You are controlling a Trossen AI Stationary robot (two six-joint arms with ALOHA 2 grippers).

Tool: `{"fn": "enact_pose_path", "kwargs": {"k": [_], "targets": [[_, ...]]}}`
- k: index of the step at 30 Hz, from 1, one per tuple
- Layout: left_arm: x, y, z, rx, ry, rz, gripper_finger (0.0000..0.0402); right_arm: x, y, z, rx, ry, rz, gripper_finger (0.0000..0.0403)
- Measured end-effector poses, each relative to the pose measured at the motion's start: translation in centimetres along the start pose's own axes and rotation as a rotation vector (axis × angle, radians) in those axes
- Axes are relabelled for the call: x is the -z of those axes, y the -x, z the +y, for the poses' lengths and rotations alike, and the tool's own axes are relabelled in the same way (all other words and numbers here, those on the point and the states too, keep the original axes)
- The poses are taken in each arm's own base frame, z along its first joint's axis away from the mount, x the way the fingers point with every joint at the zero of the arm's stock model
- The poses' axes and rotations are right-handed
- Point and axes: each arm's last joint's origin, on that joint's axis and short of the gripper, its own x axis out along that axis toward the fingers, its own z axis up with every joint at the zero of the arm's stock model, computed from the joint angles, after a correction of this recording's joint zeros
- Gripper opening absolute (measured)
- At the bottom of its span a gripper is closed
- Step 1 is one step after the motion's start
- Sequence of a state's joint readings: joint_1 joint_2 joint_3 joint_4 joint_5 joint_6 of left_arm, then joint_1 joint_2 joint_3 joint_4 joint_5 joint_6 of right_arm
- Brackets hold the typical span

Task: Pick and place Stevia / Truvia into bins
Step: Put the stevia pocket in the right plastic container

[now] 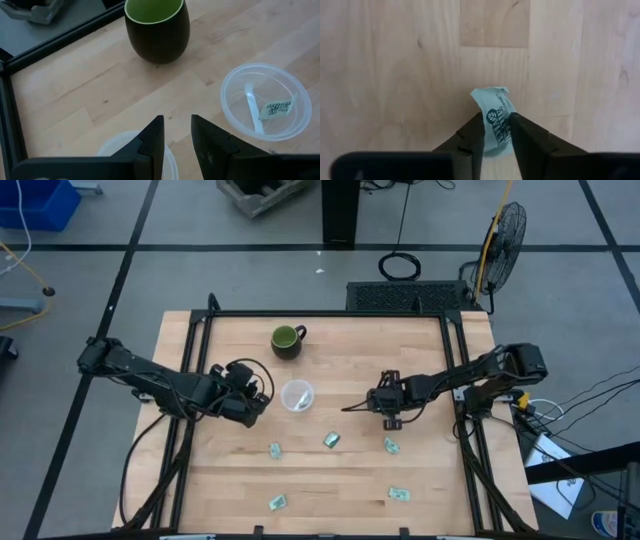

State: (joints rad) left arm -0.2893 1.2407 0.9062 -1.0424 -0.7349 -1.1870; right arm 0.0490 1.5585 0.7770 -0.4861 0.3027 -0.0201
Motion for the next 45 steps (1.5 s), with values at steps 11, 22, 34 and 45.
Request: {"fn": "enact_pose_path", "kwargs": {"k": [11, 22, 34, 45], "targets": [[-0.1, 0.0, 0.0, -0.010, -0.005, -0.025, 0.0104, -4.2, 1.4, -0.5, 0.039, 0.032, -0.331, 0.0008], [-0.2, 0.0, 0.1, -0.030, -0.001, -0.072, 0.0104, -11.8, 6.5, -2.6, -0.115, 0.081, -1.108, 0.0003], [-0.3, 0.0, 0.1, -0.033, 0.029, -0.091, 0.0104, -18.5, -1.0, -1.9, -0.162, 0.178, -0.746, 0.0001], [-0.3, 0.0, 0.1, -0.037, 0.002, -0.097, 0.0104, -18.3, -4.1, -5.0, -0.162, -0.002, -0.690, 0.0019]]}}
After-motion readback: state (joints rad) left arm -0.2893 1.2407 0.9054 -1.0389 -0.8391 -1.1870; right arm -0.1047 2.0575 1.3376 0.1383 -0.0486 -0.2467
